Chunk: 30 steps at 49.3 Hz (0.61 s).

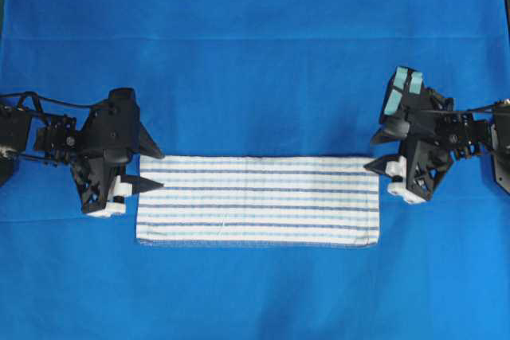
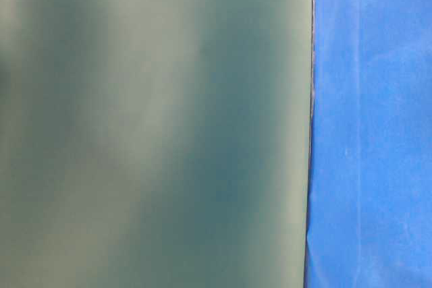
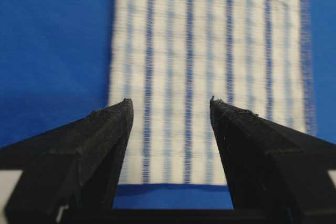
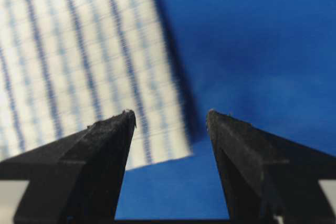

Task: Fold the blue towel.
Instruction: 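Release the folded edge and reposition both grippers at the fold corners, then grasp both ends of the folded strip with both grippers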

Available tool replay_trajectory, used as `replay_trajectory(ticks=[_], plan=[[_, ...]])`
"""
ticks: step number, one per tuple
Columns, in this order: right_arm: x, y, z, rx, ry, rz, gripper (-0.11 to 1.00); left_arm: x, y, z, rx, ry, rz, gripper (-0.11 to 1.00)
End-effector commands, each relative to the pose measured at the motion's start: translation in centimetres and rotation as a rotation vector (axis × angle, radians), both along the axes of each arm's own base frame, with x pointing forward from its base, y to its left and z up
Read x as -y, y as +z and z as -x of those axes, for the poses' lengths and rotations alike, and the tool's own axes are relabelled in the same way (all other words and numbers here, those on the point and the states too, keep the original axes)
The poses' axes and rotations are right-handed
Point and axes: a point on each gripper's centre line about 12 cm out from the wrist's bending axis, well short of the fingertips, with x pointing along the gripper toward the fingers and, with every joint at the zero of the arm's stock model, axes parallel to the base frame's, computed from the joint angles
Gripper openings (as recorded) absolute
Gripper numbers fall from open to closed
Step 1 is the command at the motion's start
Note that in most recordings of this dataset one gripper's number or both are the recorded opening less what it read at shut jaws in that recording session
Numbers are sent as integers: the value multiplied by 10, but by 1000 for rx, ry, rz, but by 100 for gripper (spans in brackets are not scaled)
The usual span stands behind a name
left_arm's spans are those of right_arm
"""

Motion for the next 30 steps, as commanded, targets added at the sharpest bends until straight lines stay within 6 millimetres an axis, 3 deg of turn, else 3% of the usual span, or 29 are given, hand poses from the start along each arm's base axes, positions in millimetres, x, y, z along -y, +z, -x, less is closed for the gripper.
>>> replay_trajectory(ticks=[1,8,30], plan=[[1,5,-2,17,5,8,63,-3,5,-3,22,9,-1,53],[5,1,-1,7,-4,13,63,-8,0,-3,9,27,-3,53],[12,-39,-4,-72,-24,4,63,-16,-46,4,-81,53,-10,53]])
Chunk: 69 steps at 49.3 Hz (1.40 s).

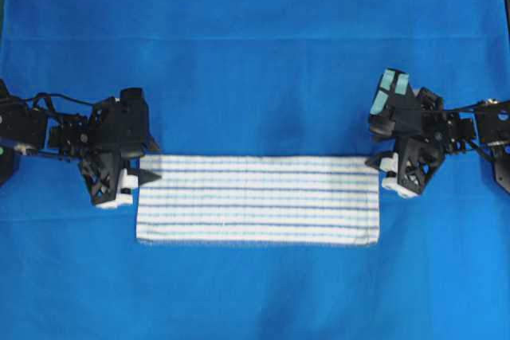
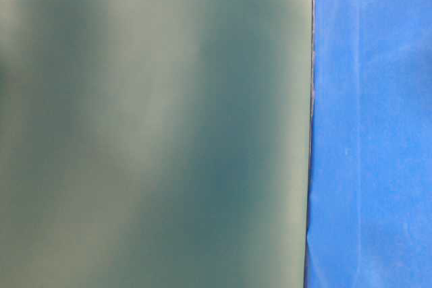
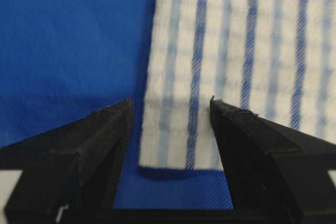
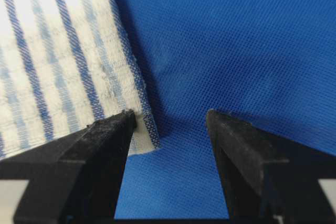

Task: Fold the blue towel.
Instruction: 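Grasp both ends of the folded strip with both grippers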

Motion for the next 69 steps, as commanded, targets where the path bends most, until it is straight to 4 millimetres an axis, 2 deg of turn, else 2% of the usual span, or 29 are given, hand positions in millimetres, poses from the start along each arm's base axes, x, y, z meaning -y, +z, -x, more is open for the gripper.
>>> replay_trajectory(ticks=[1,15,20,25,30,32,36,47,52,57,69], plan=[[0,2,-6,23,2,-1,63,-3,0,-1,12,9,0,53],[0,0,-7,20,0,-3,63,-6,-4,5,-12,26,1,53],[-1,0,-8,21,5,-2,58,-6,-5,6,-26,25,1,50],[-1,1,-9,25,16,3,38,-6,-6,8,-60,27,2,41],[-2,4,-10,38,18,3,9,-6,-6,8,-69,35,7,21],[-2,5,-9,41,19,3,1,-6,-6,7,-69,35,7,14],[-2,8,-8,51,19,3,1,-6,-5,5,-65,33,7,3],[-2,17,-6,79,18,5,1,-6,-1,5,-65,32,6,4],[-1,25,-6,95,15,8,1,-6,8,3,-52,31,7,4],[0,39,-5,110,11,15,1,-6,25,0,-31,31,8,4],[3,81,5,157,-13,34,1,-5,78,-5,56,27,16,4]])
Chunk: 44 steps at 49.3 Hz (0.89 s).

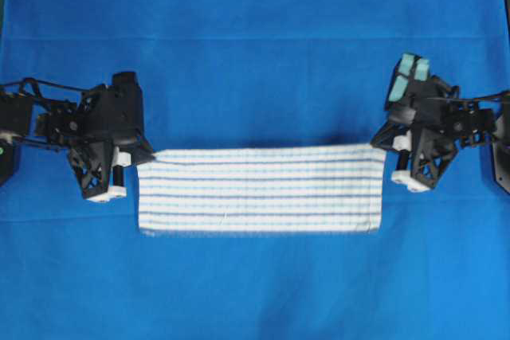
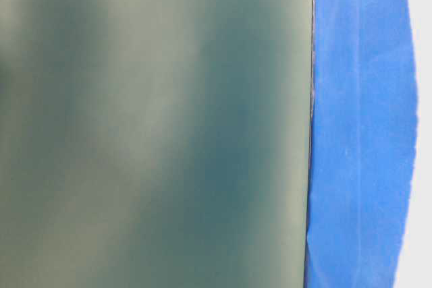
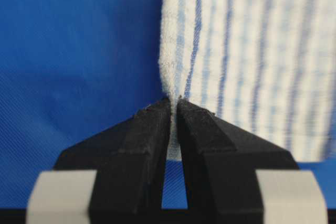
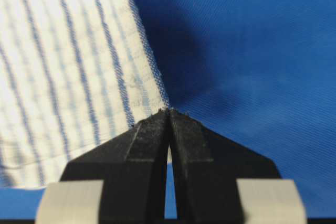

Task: Fold the blue towel.
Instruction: 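Grasp both ends of the folded strip with both grippers, then lift the strip and rotate it to lie vertically on the table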

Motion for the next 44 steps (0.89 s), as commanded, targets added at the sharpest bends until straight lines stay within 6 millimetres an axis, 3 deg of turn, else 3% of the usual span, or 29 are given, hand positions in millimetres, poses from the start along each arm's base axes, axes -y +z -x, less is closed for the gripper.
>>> replay_trajectory(ticks=[1,20,34,44], plan=[[1,25,0,61,-6,5,1,0,24,-5,67,1,3,4],[2,81,16,233,-22,5,1,7,79,-7,248,-24,11,4],[3,85,20,234,-21,11,1,7,88,-3,282,-25,15,4],[13,82,13,213,-51,40,1,17,92,-13,326,-57,22,4]])
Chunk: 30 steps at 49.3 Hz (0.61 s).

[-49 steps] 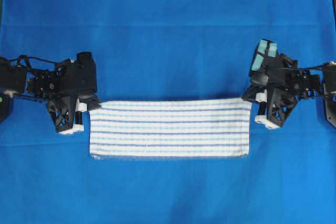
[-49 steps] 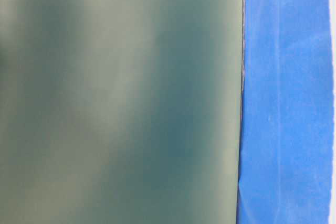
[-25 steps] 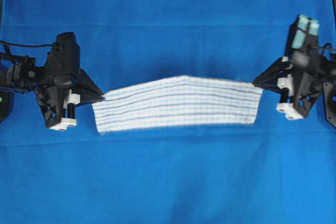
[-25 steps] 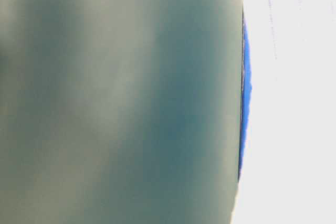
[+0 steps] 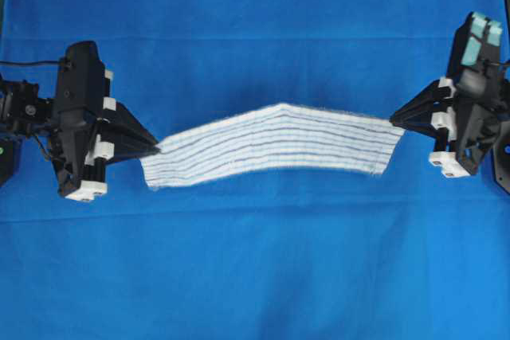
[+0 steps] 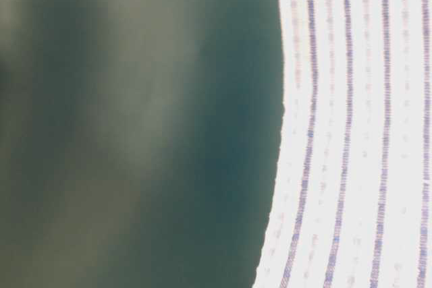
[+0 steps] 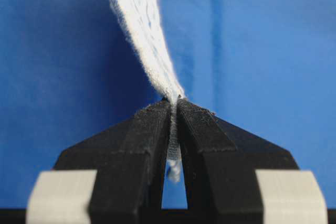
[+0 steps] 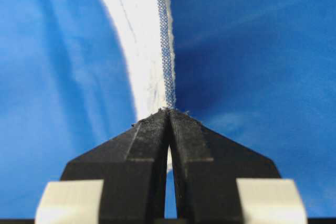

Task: Fold the blue towel.
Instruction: 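Lift the strip and rotate it to lie vertically on the table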

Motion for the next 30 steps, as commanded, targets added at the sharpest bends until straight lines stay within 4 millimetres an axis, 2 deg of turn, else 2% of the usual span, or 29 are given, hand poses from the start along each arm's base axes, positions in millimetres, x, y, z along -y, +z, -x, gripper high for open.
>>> replay_trajectory(ticks=[1,16,24,30], plan=[[9,10,-8,24,-26,18,1,10,15,-11,72,-30,7,4],[56,22,-30,38,-137,135,1,51,22,-52,131,-140,16,4],[84,31,-43,50,-192,186,1,68,27,-83,147,-172,13,4],[102,31,-54,33,-217,219,1,76,28,-109,162,-179,11,4]])
